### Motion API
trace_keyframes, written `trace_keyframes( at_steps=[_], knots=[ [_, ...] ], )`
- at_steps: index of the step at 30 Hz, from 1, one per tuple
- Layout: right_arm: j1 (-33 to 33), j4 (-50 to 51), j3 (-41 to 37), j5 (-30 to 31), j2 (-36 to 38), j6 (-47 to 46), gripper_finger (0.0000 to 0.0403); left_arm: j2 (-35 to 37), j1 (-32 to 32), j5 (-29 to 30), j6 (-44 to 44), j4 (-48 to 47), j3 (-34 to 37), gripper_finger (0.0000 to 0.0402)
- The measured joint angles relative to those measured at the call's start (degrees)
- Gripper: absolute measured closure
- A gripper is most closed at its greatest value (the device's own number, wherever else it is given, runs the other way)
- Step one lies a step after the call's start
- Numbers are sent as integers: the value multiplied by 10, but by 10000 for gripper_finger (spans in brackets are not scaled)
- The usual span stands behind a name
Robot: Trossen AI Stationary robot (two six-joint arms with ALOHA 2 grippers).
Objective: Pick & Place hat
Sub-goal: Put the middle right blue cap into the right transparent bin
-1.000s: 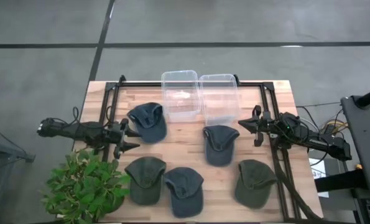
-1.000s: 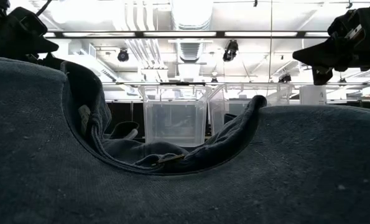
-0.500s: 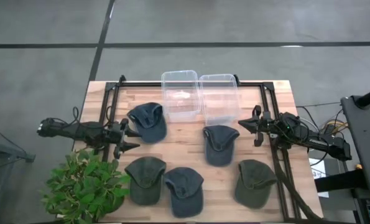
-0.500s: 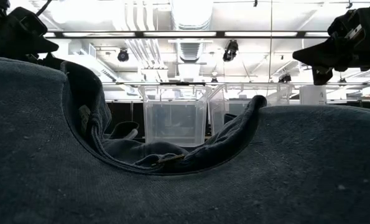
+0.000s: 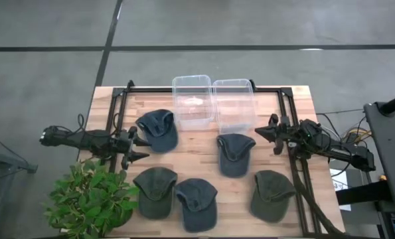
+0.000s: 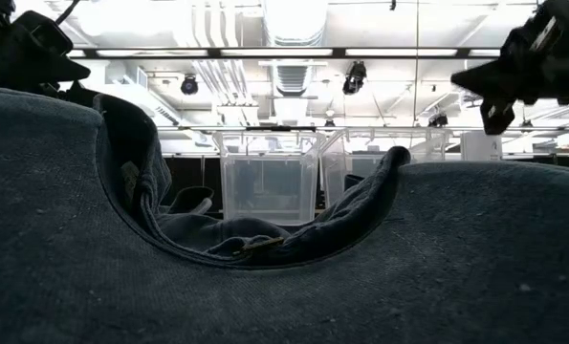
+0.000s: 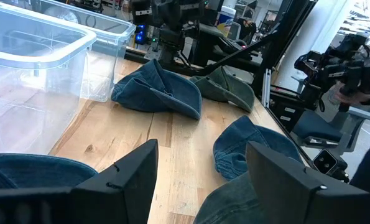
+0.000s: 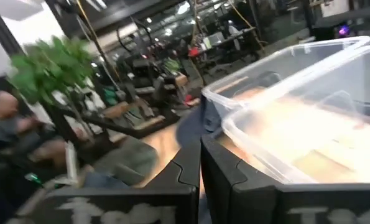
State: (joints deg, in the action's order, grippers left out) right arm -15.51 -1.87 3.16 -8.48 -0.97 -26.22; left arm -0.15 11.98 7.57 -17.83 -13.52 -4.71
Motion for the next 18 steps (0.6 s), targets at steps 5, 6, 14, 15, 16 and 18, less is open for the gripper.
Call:
trace_keyframes(
  at_steps=[5, 6, 14, 15, 16, 18],
  knots=[
    [1, 22, 83, -34, -5, -4, 394, 0, 0, 3, 36, 0, 0, 165],
    [2, 41, 110, -34, -9, -4, 394, 0, 0, 3, 39, 1, 0, 165],
    [10, 349, 360, -36, -163, -9, 394, 0, 0, 4, 40, 2, 0, 165],
    [10, 392, 387, -36, -194, -17, 394, 0, 0, 4, 40, 2, 0, 165],
    [10, 431, 412, -40, -225, -25, 394, 0, 0, 4, 40, 2, 0, 165],
    [12, 498, 457, -63, -288, -36, 394, 0, 0, 4, 40, 2, 0, 165]
  ],
)
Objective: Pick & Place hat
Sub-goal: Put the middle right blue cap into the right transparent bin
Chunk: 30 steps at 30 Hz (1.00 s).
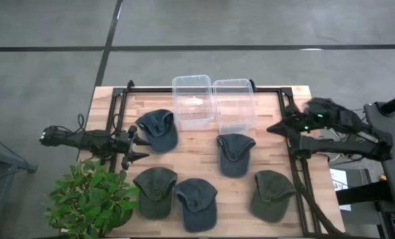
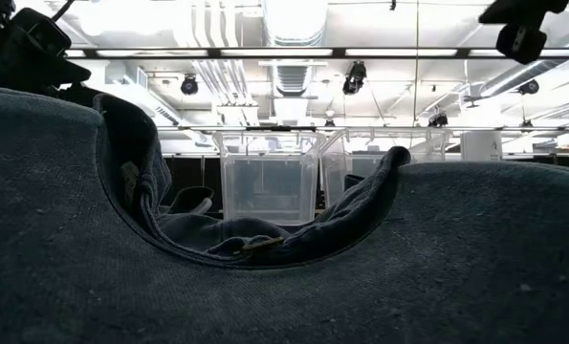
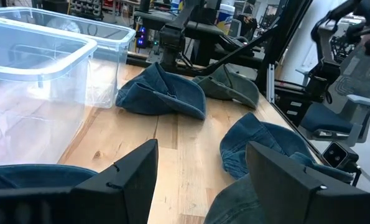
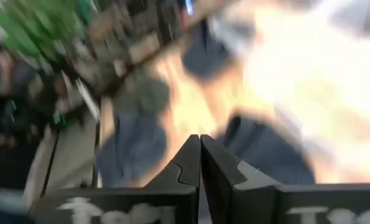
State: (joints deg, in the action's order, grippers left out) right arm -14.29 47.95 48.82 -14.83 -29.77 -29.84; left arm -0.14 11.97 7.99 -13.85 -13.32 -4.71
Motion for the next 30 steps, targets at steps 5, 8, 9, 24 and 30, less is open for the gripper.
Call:
trace_keyframes(
  at_steps=[5, 8, 9, 24, 30],
  knots=[
    [29, 147, 71, -22, -131, -36, 394, 0, 0, 0, 0, 1, 0, 165],
    [65, 203, 91, -22, -191, -76, 394, 0, 0, 0, -1, 5, 0, 165],
    [79, 211, 93, -23, -206, -93, 394, 0, 0, 0, -1, 12, 0, 165],
    [268, 143, 32, 75, -285, -402, 394, 0, 0, 0, -1, 35, 2, 165],
    [288, 99, -7, 79, -284, -467, 365, 0, 0, 0, -1, 37, 3, 165]
  ],
)
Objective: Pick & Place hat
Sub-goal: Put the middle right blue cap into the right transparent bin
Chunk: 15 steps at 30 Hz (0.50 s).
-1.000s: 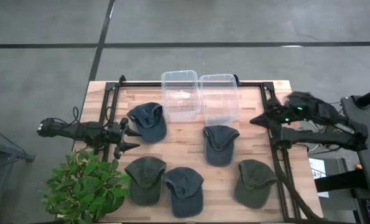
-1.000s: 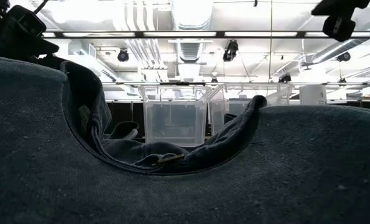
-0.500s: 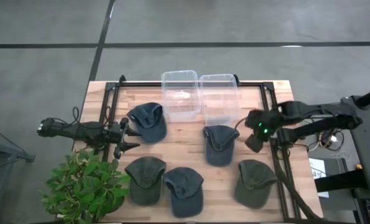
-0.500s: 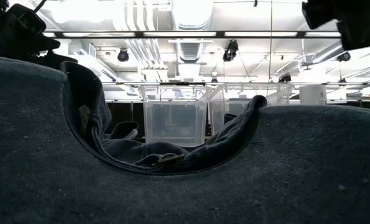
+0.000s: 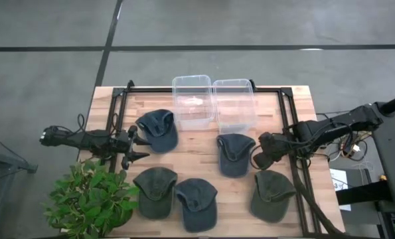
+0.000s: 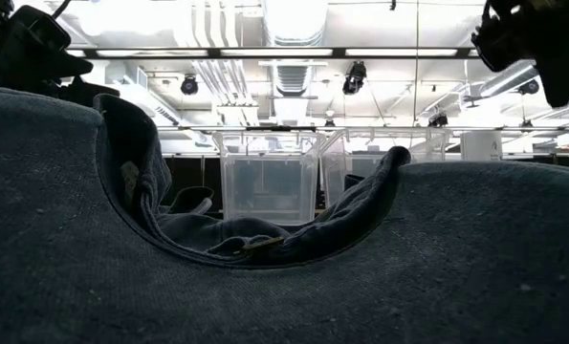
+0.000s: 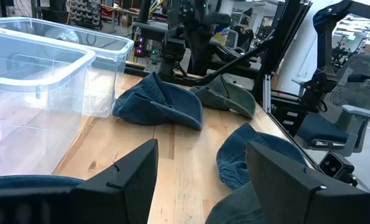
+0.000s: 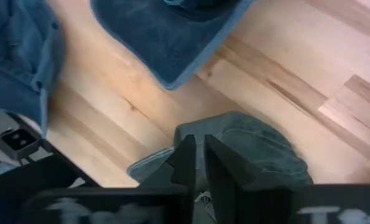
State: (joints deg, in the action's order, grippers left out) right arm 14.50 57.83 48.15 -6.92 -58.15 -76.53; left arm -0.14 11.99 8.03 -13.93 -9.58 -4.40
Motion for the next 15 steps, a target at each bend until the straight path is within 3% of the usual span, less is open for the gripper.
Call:
trace_keyframes(
  at_steps=[5, 15],
  knots=[
    [3, -34, -39, 15, 0, -29, 306, 0, 0, 0, 0, 1, 0, 165],
    [2, -94, -68, 130, -8, -64, 214, 0, 0, 0, 0, 1, 0, 165]
  ],
)
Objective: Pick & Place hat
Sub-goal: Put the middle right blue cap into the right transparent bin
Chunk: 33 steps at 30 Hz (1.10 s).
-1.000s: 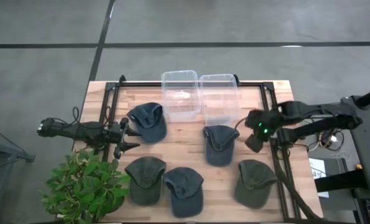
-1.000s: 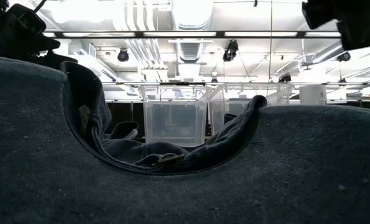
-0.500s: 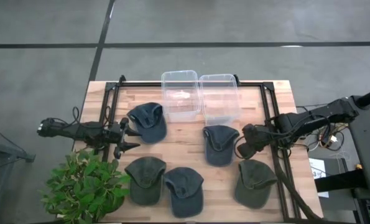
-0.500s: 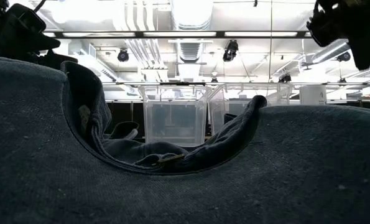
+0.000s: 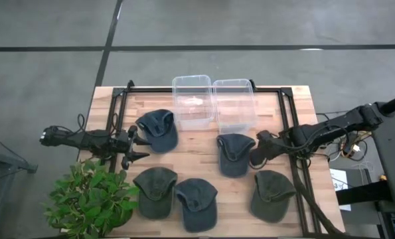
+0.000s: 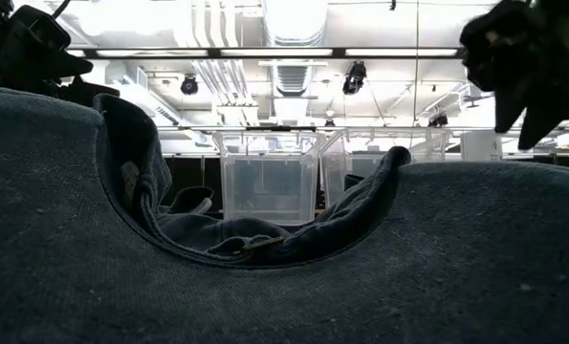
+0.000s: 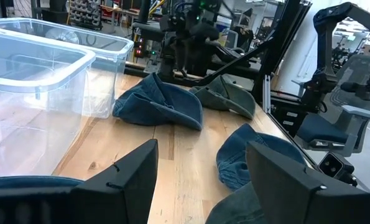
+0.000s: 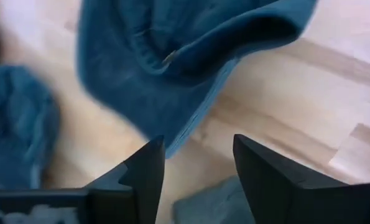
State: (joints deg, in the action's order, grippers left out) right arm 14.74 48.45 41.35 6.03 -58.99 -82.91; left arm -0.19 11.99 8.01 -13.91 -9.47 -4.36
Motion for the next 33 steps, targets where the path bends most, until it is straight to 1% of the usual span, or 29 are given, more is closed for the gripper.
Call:
trace_keyframes(
  at_steps=[6, 9, 12, 18, 23, 30, 33],
  knots=[
    [0, -27, -23, 6, -28, -22, 202, 0, 0, 0, 0, 0, 0, 165],
    [0, -51, -28, 28, -45, -23, 202, 0, 0, 0, 0, 0, 0, 165],
    [0, -52, -30, 48, -64, -24, 202, 0, 0, 0, 0, 0, 0, 165],
    [0, -61, -29, 52, -106, -27, 202, 0, 0, 0, 0, 0, 0, 165],
    [0, -96, -30, 79, -142, -26, 202, 0, 0, 0, 0, 0, 0, 165],
    [0, -139, -30, 80, -185, -27, 202, 0, 0, 0, 0, 0, 0, 165],
    [0, -151, -30, 78, -202, -27, 212, 0, 0, 0, 0, 0, 0, 165]
  ],
)
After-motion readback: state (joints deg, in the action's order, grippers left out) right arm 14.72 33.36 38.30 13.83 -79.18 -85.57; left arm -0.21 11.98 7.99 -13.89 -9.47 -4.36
